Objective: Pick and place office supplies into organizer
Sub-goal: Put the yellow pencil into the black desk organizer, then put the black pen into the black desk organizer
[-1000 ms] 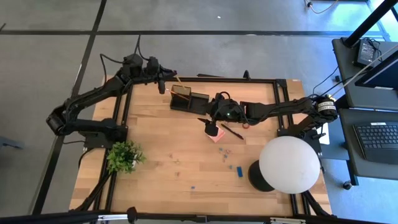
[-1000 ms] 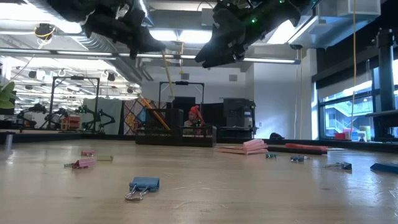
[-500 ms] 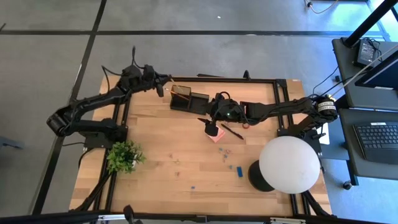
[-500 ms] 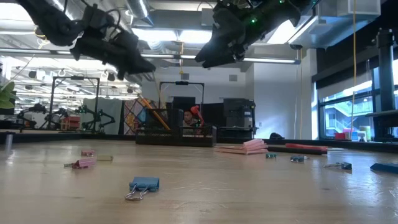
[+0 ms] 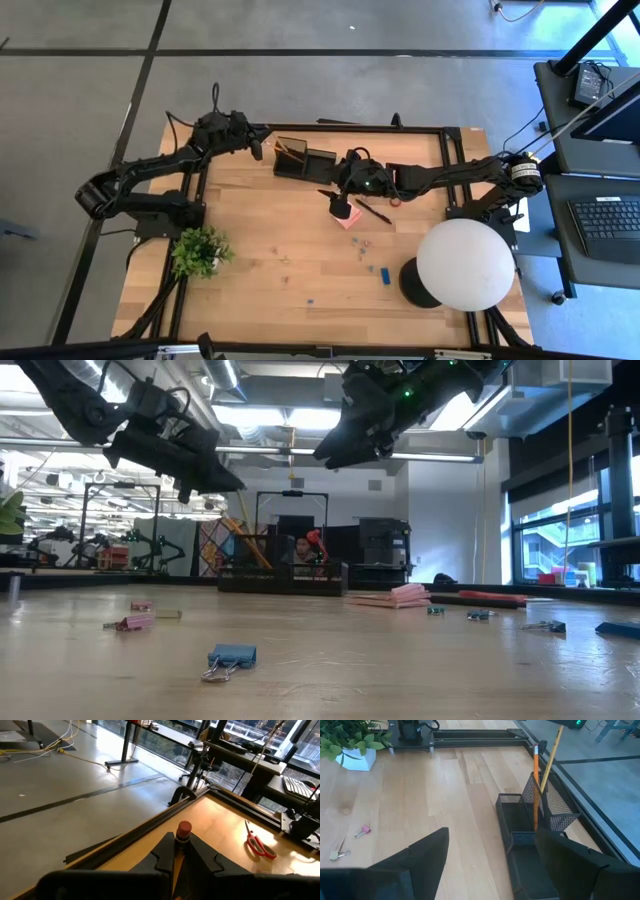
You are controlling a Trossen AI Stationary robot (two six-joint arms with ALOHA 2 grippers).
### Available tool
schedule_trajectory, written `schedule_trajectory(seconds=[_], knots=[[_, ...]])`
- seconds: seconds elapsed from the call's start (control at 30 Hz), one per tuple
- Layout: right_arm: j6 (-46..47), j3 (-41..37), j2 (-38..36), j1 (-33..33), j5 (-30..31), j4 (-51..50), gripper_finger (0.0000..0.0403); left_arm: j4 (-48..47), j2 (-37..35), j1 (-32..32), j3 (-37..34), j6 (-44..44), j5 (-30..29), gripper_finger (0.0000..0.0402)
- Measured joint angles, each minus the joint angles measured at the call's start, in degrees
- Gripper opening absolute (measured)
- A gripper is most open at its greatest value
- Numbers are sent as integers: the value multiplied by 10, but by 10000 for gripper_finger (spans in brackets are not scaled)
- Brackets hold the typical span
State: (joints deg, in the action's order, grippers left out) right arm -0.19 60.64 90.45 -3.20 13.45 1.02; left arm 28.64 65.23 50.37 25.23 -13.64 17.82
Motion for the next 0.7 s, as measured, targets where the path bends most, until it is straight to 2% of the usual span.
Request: schedule_trajectory(seconds=[0.43,0.7], knots=[[0,0,0,0,0,0,300,-1,0,0,0,-17,0,79],[0,0,0,0,0,-11,300,10,0,4,7,-22,3,95]])
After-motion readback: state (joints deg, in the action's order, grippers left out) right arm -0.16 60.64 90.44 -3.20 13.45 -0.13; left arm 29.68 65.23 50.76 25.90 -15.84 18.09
